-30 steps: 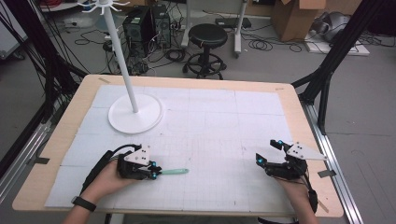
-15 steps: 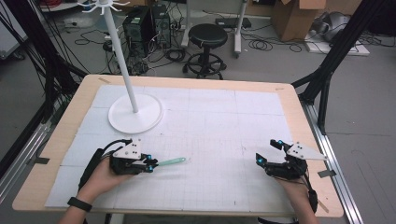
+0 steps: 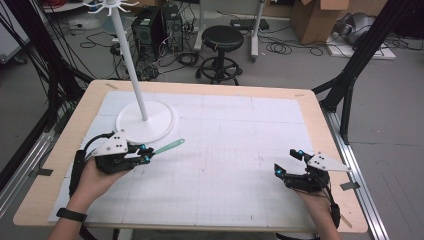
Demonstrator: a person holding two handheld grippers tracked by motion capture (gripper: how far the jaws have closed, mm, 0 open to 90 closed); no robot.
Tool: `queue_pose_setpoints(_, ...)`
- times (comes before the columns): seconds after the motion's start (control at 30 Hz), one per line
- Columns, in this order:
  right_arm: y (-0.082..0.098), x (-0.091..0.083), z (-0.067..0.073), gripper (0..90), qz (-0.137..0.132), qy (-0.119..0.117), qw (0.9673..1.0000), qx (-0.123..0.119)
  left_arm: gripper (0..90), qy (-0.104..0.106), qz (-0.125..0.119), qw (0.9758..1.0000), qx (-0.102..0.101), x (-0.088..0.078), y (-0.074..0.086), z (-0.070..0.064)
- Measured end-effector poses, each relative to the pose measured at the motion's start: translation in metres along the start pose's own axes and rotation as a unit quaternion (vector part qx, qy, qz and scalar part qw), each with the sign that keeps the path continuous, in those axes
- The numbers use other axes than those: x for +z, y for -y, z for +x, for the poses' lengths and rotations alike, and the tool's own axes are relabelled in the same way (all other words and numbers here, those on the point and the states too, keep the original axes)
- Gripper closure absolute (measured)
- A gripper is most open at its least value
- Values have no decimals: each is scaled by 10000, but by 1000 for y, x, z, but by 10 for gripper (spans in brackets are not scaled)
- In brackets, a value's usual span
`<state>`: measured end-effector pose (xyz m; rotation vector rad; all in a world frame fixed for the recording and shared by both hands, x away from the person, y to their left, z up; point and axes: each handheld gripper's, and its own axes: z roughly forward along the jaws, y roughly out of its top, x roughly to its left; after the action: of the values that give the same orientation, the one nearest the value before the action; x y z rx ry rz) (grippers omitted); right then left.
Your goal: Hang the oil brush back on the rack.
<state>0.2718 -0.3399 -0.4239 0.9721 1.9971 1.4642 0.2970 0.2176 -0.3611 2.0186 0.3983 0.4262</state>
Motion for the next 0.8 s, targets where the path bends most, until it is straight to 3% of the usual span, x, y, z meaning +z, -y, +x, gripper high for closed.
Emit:
queue_pose_setpoints(0.03,0,0,0,169,1,3,10000,0,816,0,0,10000,0,0,0,0)
queue_pose_setpoints(0.13,0,0,0,169,10,3,10000,-7,815,-317,-246,9992,-66,-16,-6,8)
queue_pose_setpoints(0.23,0,1,0,169,15,2,10000,-16,816,-599,-517,9967,-158,-28,-12,14)
queue_pose_setpoints(0.43,0,0,0,168,2,8,10000,-10,816,-1109,-922,9892,-262,-48,-23,24)
queue_pose_setpoints(0.8,0,1,-1,169,25,-2,10000,6,816,-1578,-1406,9768,-361,-81,-57,42)
